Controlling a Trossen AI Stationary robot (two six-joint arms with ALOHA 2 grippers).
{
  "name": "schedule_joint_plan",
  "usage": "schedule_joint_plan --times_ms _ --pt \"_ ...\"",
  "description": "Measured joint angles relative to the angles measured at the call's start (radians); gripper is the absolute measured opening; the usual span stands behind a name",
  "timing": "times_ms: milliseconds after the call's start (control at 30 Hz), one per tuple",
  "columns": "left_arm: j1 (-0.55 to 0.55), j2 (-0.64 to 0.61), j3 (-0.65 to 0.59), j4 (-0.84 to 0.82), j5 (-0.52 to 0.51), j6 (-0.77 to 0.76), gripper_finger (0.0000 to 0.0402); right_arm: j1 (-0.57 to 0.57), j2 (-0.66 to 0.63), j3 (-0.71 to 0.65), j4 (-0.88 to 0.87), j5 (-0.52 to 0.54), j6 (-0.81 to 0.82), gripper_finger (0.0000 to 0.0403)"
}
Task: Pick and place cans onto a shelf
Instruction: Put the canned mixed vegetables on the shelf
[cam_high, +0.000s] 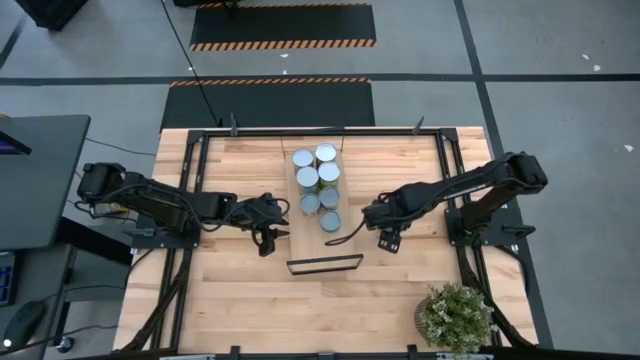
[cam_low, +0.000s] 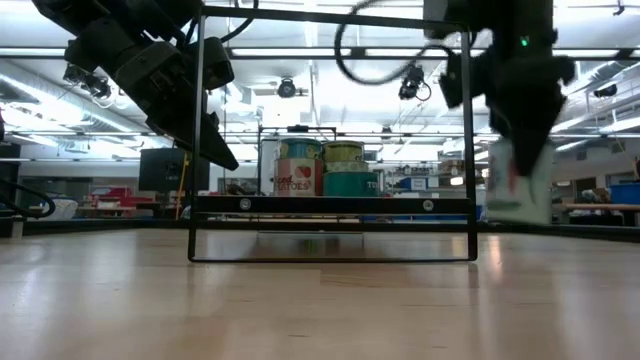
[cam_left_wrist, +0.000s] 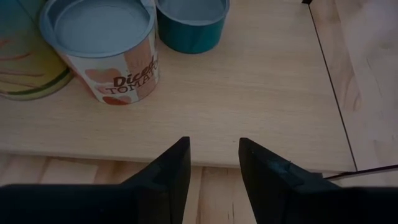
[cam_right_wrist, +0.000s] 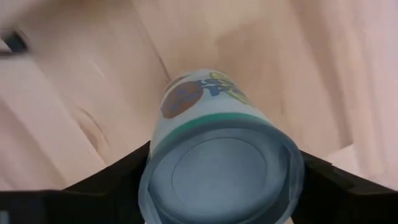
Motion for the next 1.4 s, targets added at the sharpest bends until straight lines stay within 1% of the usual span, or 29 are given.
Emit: schedule_joint_plan --times_ms 100,200,300,433,600,733,833,900,1000,1167,1233,1400 --pt "0.000 0.000 0.000 0.001 0.000 -0.006 0.0142 -0.007 -0.043 0.029 0.008 0.033 0.000 0.0301" --pt "0.000 0.000 0.000 0.001 0.000 -0.010 0.0142 -0.015 -0.083 0.061 0.084 0.032 -0.001 0.0303" --pt "0.001 0.000 0.000 0.004 0.000 -0.010 0.0142 -0.014 -0.081 0.094 0.168 0.018 -0.039 0.0302" --pt "0.001 0.000 -0.001 0.010 0.000 -0.012 0.0142 -0.004 -0.011 0.177 0.198 0.016 -0.107 0.0302" --pt "0.001 0.000 -0.001 0.012 0.000 -0.013 0.0142 -0.009 0.100 0.316 0.194 -0.049 -0.193 0.0302" --pt "0.001 0.000 -0.001 0.011 0.000 -0.013 0.0142 -0.022 0.174 0.440 0.121 -0.082 -0.221 0.0302" --pt "0.001 0.000 -0.001 0.007 0.000 -0.013 0.0142 -0.032 0.220 0.512 0.071 -0.085 -0.226 0.0303" --pt "0.001 0.000 -0.001 0.004 0.000 -0.013 0.0142 -0.043 0.252 0.550 0.048 -0.114 -0.213 0.0303" --pt "0.001 0.000 -0.001 0.004 0.000 -0.021 0.0142 -0.059 0.294 0.593 0.013 -0.206 -0.186 0.0303" --pt "0.001 -0.002 -0.001 -0.001 -0.001 -0.100 0.0142 -0.068 0.356 0.625 -0.041 -0.279 -0.133 0.0303" --pt "0.001 -0.002 -0.001 0.003 0.000 -0.104 0.0142 -0.068 0.370 0.635 -0.053 -0.294 -0.104 0.0303" --pt "0.008 -0.002 -0.001 0.005 -0.022 -0.100 0.0142 -0.069 0.380 0.645 -0.043 -0.291 0.007 0.0303"
